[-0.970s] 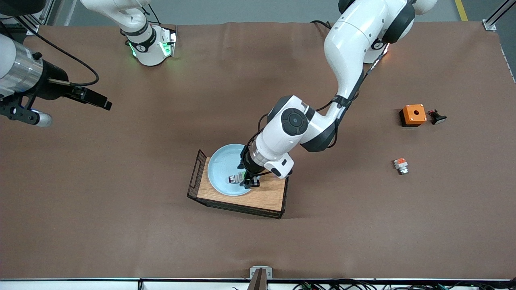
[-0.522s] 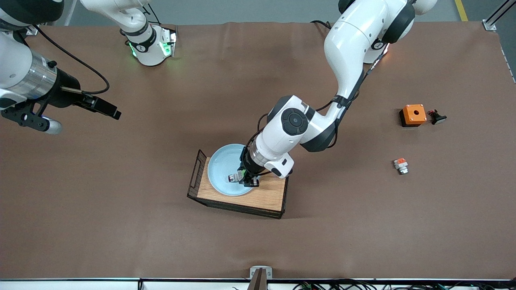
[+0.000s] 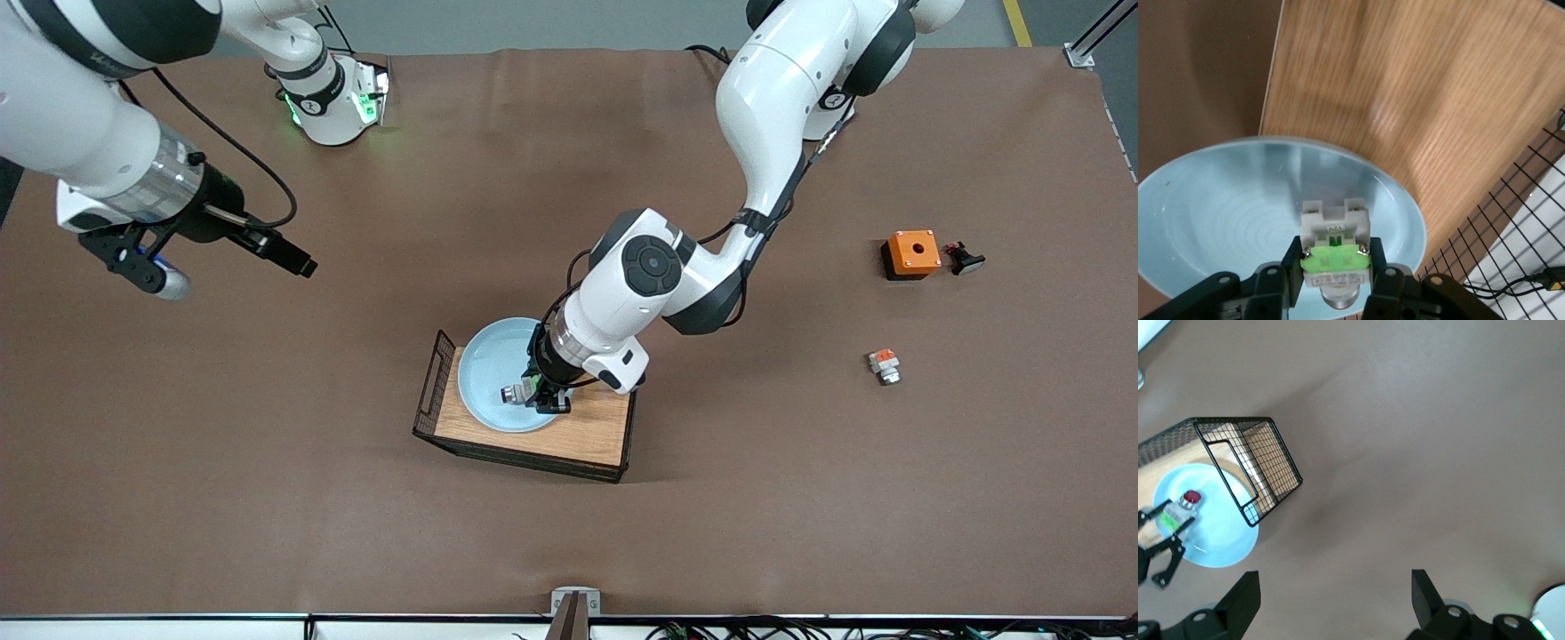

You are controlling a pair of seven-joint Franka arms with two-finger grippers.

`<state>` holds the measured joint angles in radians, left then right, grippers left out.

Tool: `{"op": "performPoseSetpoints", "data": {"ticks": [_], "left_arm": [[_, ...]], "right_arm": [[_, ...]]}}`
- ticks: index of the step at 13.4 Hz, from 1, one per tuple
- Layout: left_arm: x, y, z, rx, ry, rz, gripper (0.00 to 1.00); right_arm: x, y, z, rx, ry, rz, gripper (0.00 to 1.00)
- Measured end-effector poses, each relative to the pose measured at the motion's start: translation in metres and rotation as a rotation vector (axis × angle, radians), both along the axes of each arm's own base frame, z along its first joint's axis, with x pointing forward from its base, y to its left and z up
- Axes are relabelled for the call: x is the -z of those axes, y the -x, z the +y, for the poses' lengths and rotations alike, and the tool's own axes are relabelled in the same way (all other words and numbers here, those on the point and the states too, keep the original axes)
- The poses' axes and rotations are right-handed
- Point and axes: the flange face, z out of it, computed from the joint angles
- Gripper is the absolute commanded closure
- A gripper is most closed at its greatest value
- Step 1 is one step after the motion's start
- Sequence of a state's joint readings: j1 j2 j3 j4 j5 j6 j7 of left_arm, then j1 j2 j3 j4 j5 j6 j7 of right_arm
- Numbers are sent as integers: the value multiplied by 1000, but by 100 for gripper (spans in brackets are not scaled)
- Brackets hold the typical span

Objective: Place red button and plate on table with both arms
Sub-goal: 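Lift the button with the left gripper while the right gripper reaches out, then carry the button toward the orange box while the right gripper nears the plate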

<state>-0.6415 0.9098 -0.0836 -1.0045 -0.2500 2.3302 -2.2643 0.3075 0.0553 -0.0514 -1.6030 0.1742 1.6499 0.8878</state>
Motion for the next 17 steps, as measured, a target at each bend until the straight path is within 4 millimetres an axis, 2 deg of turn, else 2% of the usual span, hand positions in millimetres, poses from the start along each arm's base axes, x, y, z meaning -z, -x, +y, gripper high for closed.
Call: {"op": "performPoseSetpoints", "data": {"ticks": [2,5,7,9,12,14,17], "left_arm": [[-24,-3,7,3,-2,4,100],[-74,-7,29,60,-21,-12,100],[-102,-6,46,150,-57,-19,100],[-126,-4,66,256,-96,-22,100],[-159,3,98,454,-154,-20,100],[-175,4,125,605,-185,-26,100],[-193,-5,181,822,-210,-52,100]], "right_arm": [[9,1,4,176,3,13,0],[20,-6,3,369,-13,-12,0],[32,-4,8,376,-6,-12,0],[44,1,22,359,8,-12,0],[48,5,32,349,11,-10,0],[49,3,32,352,5,-23,0],[61,4,40,344,1,-34,0]]}}
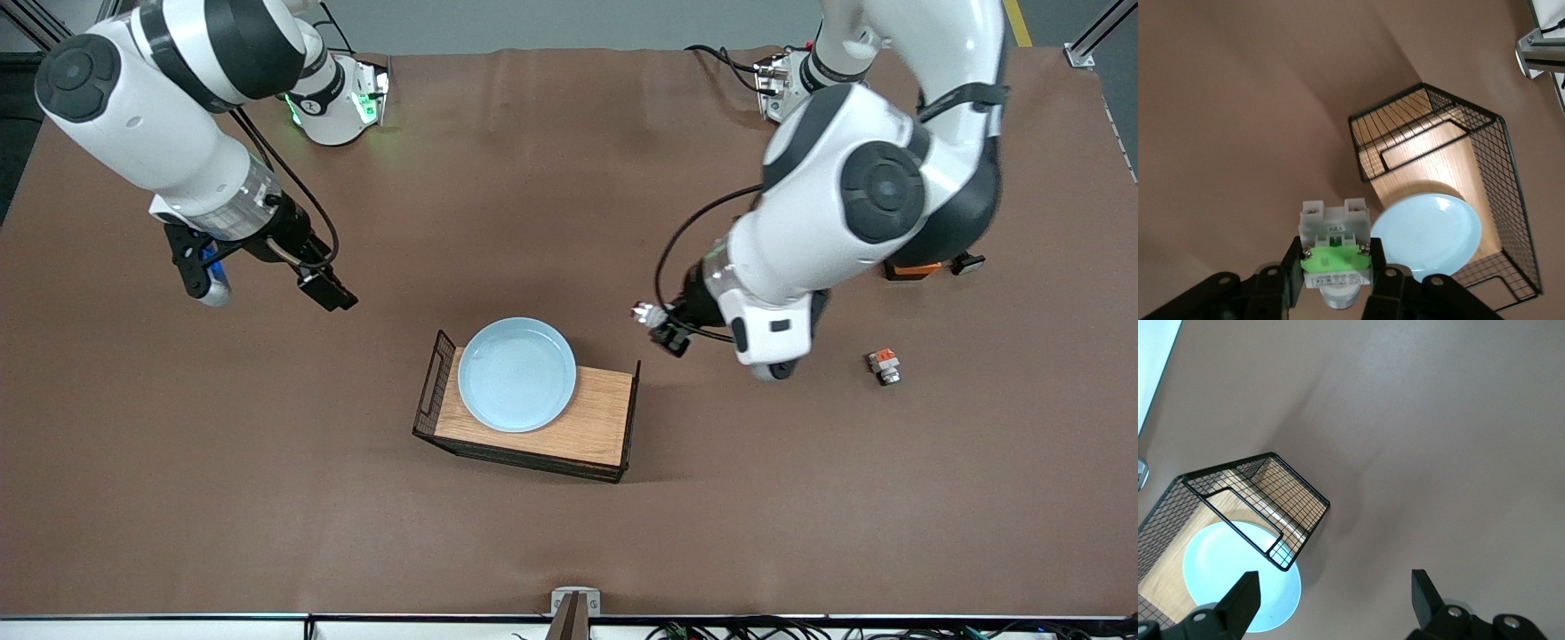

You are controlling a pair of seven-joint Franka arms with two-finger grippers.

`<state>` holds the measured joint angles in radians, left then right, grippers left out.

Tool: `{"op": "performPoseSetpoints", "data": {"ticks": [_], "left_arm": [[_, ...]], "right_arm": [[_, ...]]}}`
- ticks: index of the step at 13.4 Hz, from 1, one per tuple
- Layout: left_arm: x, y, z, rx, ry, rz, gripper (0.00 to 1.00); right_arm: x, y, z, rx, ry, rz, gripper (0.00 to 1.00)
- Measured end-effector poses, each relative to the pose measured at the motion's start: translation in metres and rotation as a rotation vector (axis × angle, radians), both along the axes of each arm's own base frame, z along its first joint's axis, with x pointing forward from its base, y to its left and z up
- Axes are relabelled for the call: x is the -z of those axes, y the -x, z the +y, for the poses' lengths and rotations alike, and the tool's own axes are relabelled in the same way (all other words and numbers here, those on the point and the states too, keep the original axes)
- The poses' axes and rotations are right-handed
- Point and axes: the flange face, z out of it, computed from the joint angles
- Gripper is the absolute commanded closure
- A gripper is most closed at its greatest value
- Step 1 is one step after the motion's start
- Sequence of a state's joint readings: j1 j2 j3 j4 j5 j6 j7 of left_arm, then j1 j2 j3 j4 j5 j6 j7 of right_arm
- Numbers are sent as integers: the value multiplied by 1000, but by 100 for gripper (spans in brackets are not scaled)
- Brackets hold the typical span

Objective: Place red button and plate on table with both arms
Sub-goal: 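Carry the button toward the orange box while the right gripper nears the plate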

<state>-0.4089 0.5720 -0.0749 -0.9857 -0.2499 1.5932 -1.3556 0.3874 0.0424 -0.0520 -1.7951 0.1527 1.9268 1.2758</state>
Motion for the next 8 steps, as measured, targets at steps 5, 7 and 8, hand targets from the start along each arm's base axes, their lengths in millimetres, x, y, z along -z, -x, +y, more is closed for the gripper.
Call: {"op": "performPoseSetpoints", "data": {"ticks": [5,7,8], "left_arm": [[1,-17,90,265,-17,24,100],[11,-20,118,366,-29,35,100],[19,-21,130,414,-29,43,100]], "right_arm": [[8,11,35,137,-14,14,0],[8,16,52,199,-23,17,0],[10,20,60,201,-22,23,0]]}}
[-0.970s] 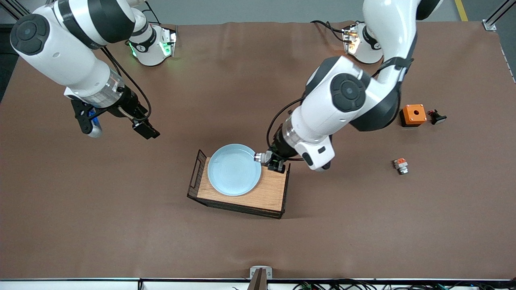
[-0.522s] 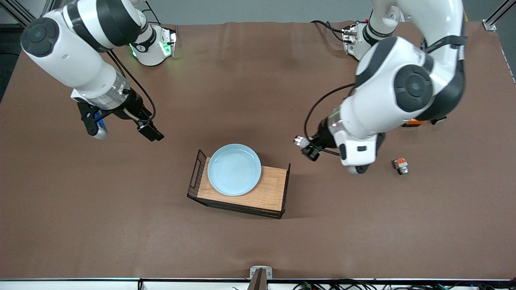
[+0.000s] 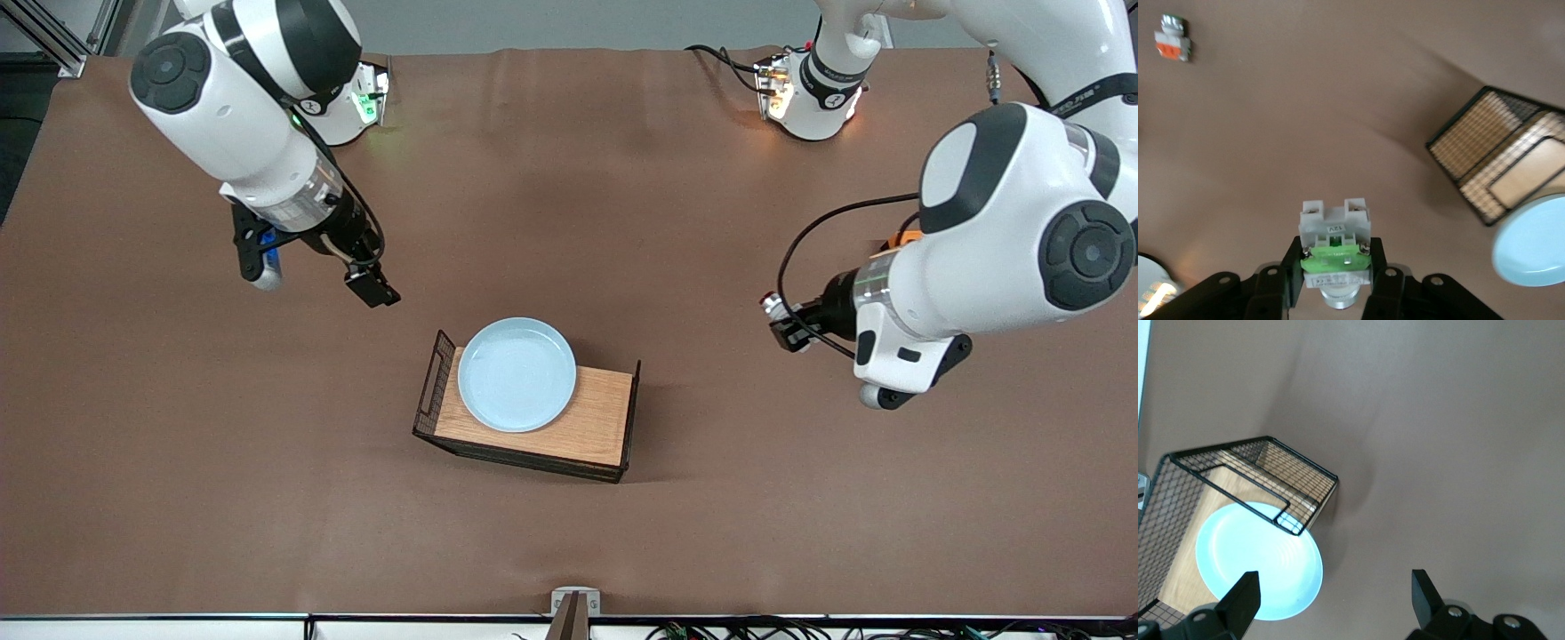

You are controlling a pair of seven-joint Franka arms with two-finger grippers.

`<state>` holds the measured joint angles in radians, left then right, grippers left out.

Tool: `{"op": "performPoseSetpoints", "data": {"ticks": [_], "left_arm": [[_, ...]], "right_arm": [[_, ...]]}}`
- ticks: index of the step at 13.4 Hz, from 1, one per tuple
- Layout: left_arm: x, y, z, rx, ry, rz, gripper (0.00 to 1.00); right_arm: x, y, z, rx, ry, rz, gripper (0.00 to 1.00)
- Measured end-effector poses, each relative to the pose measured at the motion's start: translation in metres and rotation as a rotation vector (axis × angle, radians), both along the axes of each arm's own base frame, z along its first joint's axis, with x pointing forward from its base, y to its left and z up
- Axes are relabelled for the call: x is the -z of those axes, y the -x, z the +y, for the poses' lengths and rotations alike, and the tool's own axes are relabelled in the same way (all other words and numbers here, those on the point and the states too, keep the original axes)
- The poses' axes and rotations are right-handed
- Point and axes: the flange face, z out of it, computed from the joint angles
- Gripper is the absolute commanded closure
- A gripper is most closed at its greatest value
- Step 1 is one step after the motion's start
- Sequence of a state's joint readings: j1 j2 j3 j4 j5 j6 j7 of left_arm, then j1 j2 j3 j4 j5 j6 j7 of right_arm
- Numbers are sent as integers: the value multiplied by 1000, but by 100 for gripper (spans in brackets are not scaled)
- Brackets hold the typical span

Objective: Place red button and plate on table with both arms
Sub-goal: 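Carry the button toward the orange box while the right gripper nears the plate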

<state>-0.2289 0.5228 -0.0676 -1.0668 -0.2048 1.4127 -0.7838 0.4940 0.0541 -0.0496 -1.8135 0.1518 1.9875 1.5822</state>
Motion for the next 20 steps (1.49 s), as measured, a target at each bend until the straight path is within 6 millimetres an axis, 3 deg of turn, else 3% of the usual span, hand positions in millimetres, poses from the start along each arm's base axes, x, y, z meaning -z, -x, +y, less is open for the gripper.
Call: {"op": "performPoseSetpoints", "data": {"ticks": [5,9,12,14,17,20], "left_arm": [[57,-2,68,214,37,-28,100],[129,12,125,344,77,-78,100],[189,22,134,423,97,-50,100],[222,22,135,478,97,-29,100],[256,18,140,538,107,-28,100],[285,15,144,569,101,-36,100]], "right_arm": [[23,2,24,90,11,44,0],[39,-4,34,150,16,64,0],[47,-11,46,152,-11,14,0],[53,-9,70,126,-42,-38,0],[71,-5,102,86,-61,-88,0],[98,-8,113,66,-43,-94,0]]}}
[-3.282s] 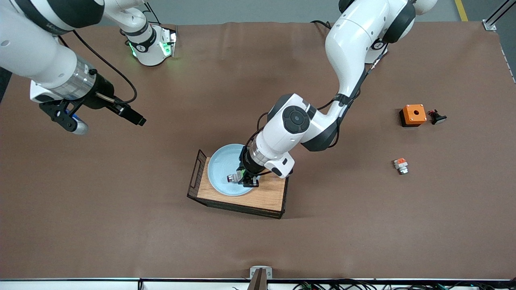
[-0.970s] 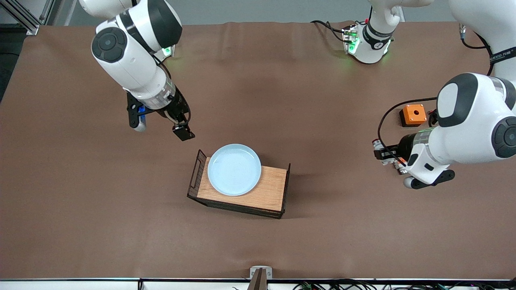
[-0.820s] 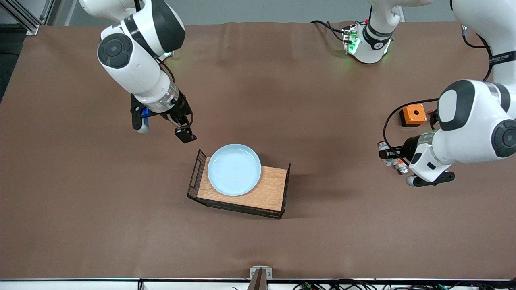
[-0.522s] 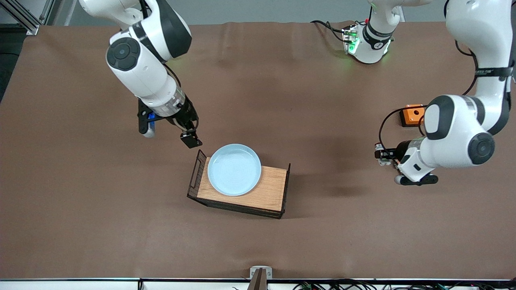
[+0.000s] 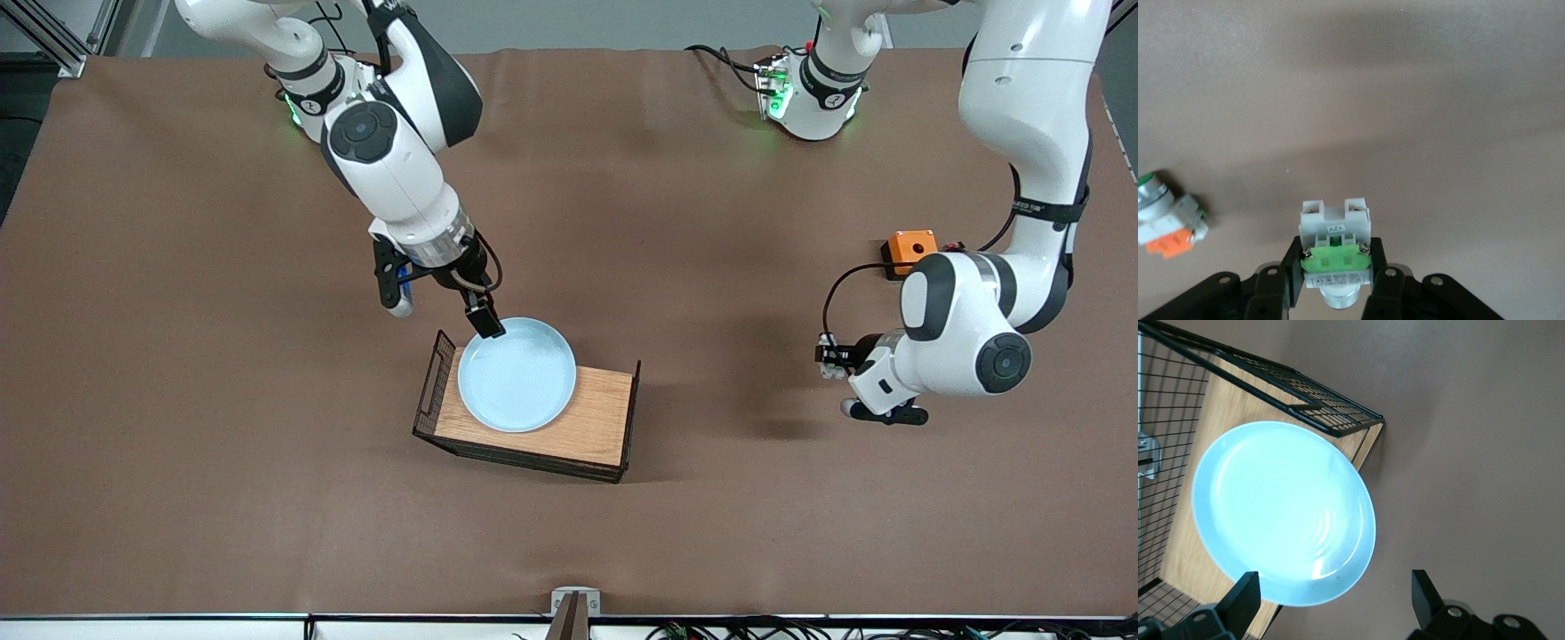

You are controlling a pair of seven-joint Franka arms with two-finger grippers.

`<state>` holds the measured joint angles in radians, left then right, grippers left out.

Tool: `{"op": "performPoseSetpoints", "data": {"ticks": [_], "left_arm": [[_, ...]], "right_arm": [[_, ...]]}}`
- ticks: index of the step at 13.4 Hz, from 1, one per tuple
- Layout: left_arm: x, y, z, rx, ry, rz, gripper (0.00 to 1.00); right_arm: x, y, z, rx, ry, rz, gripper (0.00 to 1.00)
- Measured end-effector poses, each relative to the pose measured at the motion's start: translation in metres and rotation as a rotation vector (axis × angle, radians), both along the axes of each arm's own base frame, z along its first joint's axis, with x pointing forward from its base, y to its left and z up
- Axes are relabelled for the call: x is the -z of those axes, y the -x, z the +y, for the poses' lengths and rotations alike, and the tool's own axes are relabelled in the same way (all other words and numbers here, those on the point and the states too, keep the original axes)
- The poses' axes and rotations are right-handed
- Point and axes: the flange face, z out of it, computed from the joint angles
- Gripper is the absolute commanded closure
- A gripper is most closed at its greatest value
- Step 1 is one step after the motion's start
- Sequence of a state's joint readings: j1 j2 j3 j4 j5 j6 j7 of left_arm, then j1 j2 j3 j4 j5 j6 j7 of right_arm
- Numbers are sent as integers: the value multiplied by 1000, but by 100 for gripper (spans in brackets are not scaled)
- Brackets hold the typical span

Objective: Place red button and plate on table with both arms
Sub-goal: 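Carry the button toward the orange box while the right gripper nears the plate, then set the button on the table while the right gripper grips the plate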

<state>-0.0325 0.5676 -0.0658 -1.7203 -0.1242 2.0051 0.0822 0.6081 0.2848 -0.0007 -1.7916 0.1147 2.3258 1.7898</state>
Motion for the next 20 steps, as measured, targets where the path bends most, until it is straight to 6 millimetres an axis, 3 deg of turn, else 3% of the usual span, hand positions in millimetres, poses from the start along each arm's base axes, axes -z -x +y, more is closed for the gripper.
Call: {"op": "performPoseSetpoints", "data": {"ticks": [6,10,11,12,16,20], "left_arm": [[40,1,7,19,-30,41,100],[54,4,9,-11,-41,66,98],[55,4,8,-27,-47,69,73],[54,4,7,-36,-50,70,2],[46,-3,4,-42,-50,49,0],[6,-21,10,-52,-46,16,0]], "right_arm": [[15,-4,-3,7,16,18,0],[31,-6,-3,-88,46,18,0],[36,-6,-3,-112,54,20,0],[42,-7,-4,-126,61,24,0],[58,-21,-23,-154,81,32,0],[62,-22,-24,-194,89,30,4]]}}
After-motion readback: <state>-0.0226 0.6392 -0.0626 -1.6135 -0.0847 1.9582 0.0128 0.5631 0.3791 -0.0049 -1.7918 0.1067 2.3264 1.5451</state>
